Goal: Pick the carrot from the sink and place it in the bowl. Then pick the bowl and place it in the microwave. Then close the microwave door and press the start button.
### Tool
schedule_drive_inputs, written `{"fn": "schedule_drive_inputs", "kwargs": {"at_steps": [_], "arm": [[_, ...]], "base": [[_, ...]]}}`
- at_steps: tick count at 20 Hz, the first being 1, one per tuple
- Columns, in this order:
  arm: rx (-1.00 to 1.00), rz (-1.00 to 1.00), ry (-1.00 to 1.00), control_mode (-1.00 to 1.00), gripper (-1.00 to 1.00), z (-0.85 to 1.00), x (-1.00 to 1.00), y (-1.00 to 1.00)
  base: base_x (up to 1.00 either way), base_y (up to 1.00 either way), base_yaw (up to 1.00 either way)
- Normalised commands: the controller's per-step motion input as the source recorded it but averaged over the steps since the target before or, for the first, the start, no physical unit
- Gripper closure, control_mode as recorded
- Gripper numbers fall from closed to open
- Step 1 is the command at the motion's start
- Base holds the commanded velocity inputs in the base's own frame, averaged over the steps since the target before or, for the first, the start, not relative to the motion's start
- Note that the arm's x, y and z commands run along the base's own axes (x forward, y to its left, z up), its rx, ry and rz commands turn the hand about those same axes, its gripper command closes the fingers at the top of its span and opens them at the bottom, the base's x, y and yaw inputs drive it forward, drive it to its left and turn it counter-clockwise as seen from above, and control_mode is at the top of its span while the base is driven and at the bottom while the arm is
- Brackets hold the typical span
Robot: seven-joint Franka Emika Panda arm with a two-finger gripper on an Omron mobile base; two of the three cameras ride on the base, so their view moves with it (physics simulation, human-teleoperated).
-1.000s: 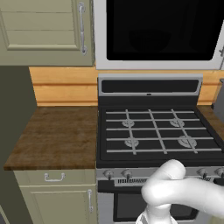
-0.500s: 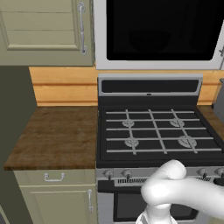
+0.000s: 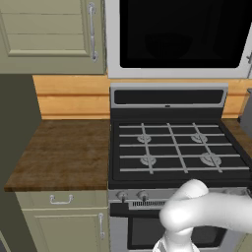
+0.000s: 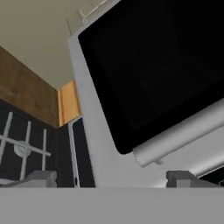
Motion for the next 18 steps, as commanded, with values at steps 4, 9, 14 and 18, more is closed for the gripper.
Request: {"fn": "schedule_drive_inputs", "kwargs": {"at_steps": [4,9,14,18], "arm": [[0.21,0.00,0.21,-1.00,-1.00,0.00,0.45,-0.54],[0.17,0.00,0.02,-1.00,-1.00,-0.07,0.46,-0.24],[0.14,0.00,-0.11,-1.00,-1.00,-0.09,0.26,-0.10],[0.11,0.00,-0.15,-1.00,-1.00,0.00,0.16,0.00]], "base": [[0.00,0.00,0.00],[0.00,0.00,0.00],[0.00,0.00,0.00],[0.00,0.00,0.00]]}}
